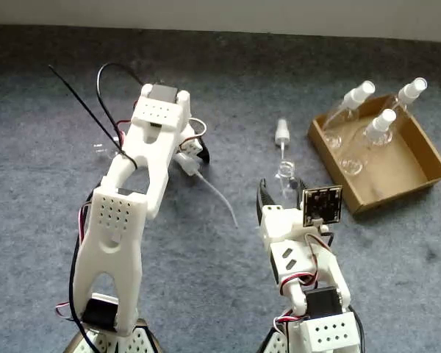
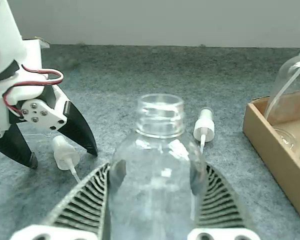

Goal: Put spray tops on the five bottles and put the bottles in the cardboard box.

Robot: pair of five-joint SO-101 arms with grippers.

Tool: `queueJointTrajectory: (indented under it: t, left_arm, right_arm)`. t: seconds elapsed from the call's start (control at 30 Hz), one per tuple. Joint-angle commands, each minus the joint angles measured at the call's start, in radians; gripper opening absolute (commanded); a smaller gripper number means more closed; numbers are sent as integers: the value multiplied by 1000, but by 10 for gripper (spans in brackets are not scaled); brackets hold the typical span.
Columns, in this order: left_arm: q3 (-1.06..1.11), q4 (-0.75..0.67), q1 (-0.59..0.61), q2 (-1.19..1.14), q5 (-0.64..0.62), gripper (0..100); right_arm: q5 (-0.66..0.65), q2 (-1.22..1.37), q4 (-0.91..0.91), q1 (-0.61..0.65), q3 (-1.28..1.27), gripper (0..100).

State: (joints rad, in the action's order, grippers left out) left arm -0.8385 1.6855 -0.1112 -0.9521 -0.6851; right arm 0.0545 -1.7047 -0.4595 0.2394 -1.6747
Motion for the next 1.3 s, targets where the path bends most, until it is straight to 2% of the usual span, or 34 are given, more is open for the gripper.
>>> queueJointTrajectory:
  t: [0.0, 0.23, 0.33, 0.4, 0.57, 0.97, 1.27]
  left_arm:
    - [-12, -11, -45, 19, -11, 174]
    - [-7, -9, -61, 16, -6, 65]
    - [-12, 40, -65, 21, -6, 30]
    - [-12, 60, -90, 22, 12, 26]
    - [-4, 64, -170, 16, 233, 24]
    - [-21, 64, -176, 31, 245, 24]
    - [-68, 64, -180, 211, 245, 24]
  right_arm:
    - [2, -10, 27, -7, -111, 80]
    - [2, -10, 27, -7, -111, 80]
    - [2, -10, 27, -7, -111, 80]
    - [2, -10, 27, -7, -111, 80]
    - [2, -10, 27, -7, -108, 80]
    - [2, -10, 27, -7, -110, 80]
    - [2, -10, 27, -7, -111, 80]
